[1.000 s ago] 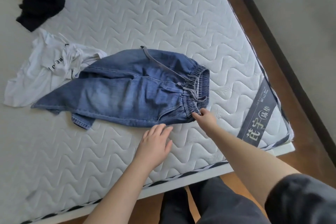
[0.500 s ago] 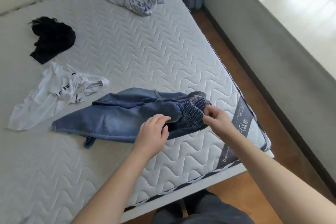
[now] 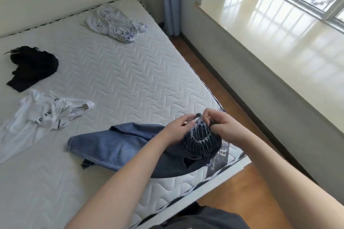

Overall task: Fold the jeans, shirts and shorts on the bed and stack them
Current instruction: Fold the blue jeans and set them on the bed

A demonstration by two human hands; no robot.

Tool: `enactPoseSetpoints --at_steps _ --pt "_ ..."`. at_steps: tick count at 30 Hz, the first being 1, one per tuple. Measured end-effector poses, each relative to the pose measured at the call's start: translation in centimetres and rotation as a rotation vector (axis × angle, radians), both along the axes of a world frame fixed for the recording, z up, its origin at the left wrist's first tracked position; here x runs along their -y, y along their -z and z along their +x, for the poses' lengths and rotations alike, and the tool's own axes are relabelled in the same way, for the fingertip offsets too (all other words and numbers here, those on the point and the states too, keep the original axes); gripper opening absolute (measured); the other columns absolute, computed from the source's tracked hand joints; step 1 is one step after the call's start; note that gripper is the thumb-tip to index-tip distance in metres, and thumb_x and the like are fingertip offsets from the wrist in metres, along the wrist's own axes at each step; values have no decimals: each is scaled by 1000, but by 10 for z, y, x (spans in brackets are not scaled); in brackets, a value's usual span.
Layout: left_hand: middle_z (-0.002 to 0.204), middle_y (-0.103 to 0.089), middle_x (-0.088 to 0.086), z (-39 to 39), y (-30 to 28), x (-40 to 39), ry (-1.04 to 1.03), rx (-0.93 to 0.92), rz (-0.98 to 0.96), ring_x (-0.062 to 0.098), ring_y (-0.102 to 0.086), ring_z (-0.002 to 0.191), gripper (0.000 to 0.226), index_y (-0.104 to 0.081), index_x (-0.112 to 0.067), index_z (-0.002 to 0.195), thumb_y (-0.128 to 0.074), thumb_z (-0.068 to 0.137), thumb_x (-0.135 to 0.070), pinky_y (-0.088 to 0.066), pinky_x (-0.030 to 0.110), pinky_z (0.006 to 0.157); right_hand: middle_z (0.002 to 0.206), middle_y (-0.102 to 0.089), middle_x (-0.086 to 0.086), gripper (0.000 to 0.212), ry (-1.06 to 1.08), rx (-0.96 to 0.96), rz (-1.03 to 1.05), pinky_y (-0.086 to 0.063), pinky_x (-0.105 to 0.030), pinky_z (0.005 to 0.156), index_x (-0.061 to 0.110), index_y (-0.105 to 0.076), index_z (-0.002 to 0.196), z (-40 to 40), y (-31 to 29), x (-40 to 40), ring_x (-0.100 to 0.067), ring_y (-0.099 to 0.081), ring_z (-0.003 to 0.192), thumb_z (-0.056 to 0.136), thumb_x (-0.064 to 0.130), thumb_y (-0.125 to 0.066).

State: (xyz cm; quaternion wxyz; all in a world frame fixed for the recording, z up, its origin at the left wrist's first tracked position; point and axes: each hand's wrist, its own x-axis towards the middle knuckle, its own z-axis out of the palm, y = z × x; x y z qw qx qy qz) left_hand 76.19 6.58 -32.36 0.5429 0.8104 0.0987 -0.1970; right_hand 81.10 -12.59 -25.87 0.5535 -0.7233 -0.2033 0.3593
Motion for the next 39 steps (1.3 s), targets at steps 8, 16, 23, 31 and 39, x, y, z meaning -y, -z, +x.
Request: enactPoseSetpoints --at_steps 8,16,23,31,39 --pt "93 -69 1 -34 -12 -24 -228 157 4 16 -66 83 12 -67 -24 101 -65 93 -14 -53 29 81 89 -69 -4 65 49 44 -12 -51 -47 59 32 -62 97 -16 -16 -5 -35 -64 78 70 -17 -30" --pt "70 -68 -3 -112 -6 -77 -322 29 85 13 -60 66 17 -71 -25 90 -61 92 -12 -50 28 72 90 -71 9 60 166 173 -144 -60 -39 72 30 -73 80 -46 -22 -28 -22 -67 94 70 -14 -33" --pt "73 -67 -9 -120 -28 -79 -267 107 243 10 -61 71 15 -67 -26 87 -55 94 -27 -47 28 69 71 -65 7 44 71 216 -128 -48 -36 64 26 -67 66 -85 -35 -24 -21 -61 73 55 0 -33" --pt "138 -55 1 -55 -66 -26 37 208 99 14 -54 120 39 -50 -33 138 -47 100 -41 -40 30 100 67 -64 12 51 -148 233 -88 -46 -33 71 34 -65 56 -128 -71 -13 -6 -58 69 50 -3 -31" --pt "133 -56 8 -29 -85 9 381 -198 -58 26 -58 118 56 -49 -40 137 -48 87 -13 -48 48 100 66 -63 12 49 -166 283 -97 -47 -31 69 36 -64 57 -143 -94 16 -7 -58 67 51 -1 -32"
